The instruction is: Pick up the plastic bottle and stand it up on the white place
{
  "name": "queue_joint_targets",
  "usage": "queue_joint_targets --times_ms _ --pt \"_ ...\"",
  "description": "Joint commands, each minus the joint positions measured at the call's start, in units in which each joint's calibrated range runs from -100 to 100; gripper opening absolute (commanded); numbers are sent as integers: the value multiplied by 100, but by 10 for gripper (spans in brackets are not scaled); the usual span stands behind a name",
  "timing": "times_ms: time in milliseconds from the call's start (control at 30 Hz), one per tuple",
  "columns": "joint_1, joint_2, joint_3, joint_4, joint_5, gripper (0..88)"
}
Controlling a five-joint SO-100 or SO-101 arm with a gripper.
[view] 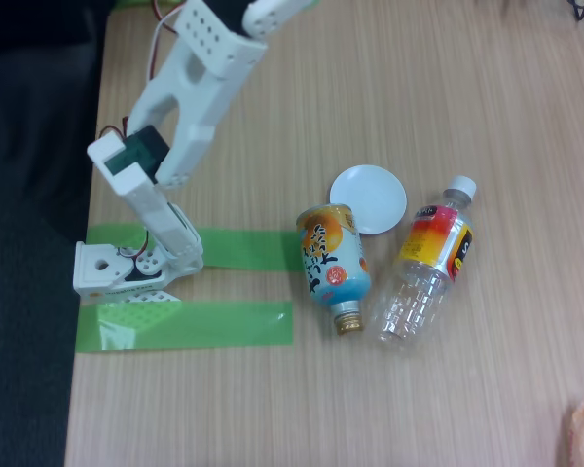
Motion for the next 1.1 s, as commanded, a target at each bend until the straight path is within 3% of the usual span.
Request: queue_joint_targets --times_ms 0,367,600,1067 --pt "112 106 -260 833 -169 369" --pt "1127 1013 -224 2421 -300 373" --pt "1290 1694 -269 3374 -379 375" --pt "1312 2567 -287 3297 -536 375"
